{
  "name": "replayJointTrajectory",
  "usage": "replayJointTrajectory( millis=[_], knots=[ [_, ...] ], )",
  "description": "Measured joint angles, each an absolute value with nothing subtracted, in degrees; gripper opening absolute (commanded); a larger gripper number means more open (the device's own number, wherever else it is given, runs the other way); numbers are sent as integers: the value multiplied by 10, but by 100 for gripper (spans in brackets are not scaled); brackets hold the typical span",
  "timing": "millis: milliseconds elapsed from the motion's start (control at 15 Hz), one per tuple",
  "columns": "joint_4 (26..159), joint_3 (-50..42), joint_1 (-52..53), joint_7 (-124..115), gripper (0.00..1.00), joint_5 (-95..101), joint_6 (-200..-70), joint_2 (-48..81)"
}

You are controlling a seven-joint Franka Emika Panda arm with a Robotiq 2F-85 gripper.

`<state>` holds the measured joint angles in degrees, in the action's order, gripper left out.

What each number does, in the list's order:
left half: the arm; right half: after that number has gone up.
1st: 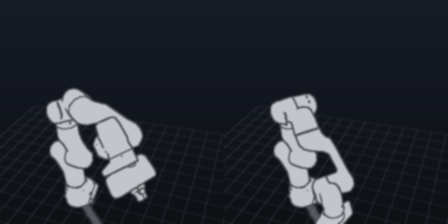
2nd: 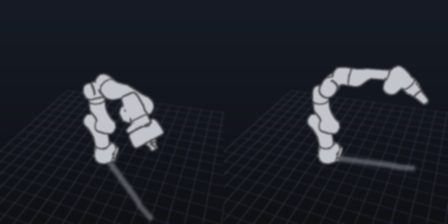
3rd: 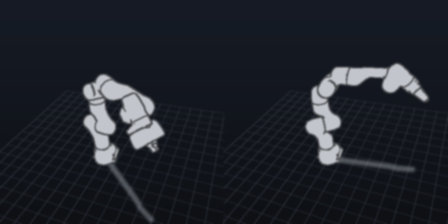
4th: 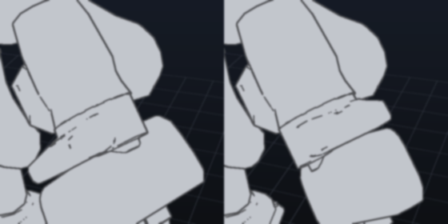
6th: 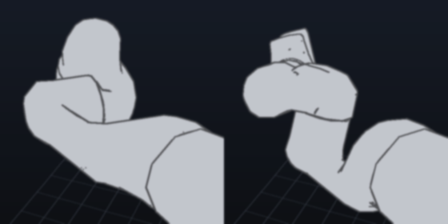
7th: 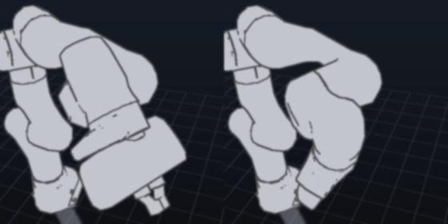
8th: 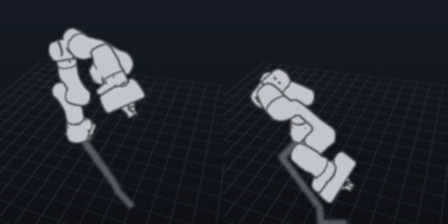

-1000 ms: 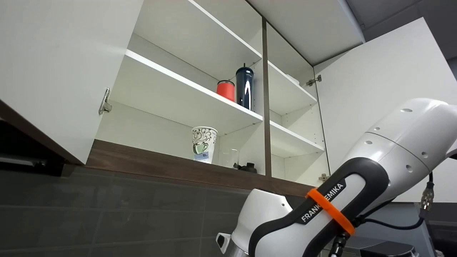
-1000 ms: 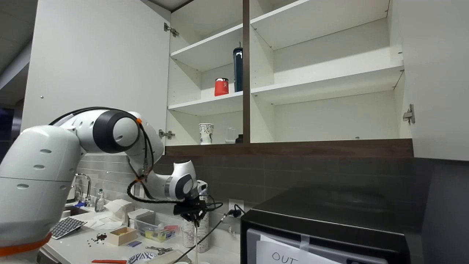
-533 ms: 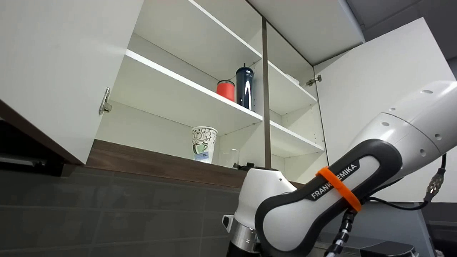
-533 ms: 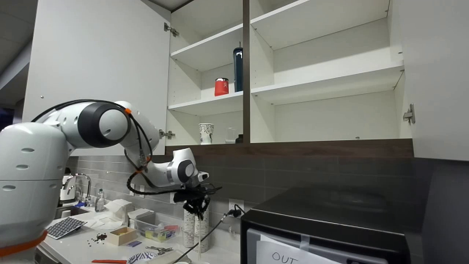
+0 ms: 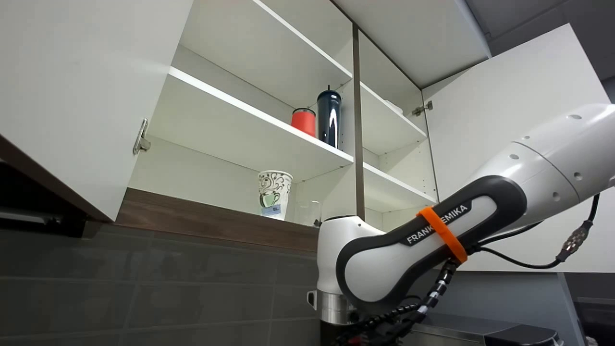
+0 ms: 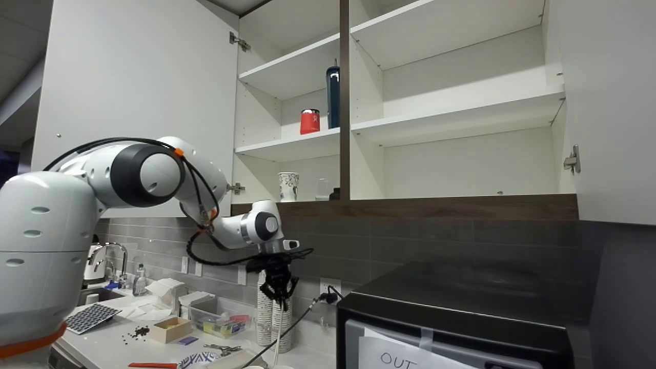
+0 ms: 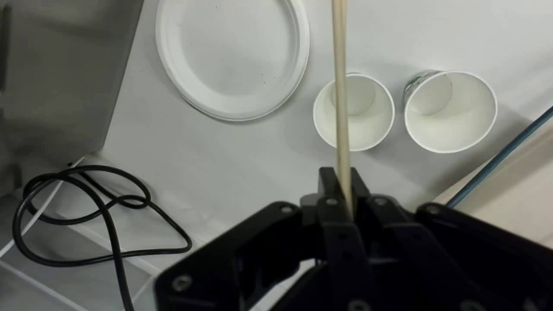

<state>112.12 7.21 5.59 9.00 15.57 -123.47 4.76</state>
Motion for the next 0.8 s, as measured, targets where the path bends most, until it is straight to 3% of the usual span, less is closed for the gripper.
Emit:
replayJointTrajectory(
  millis=[67,800],
  knots=[
    [1121,72,56,90,2,156,-1235,47],
    [1090,39,47,69,2,163,-1246,114]
  ],
)
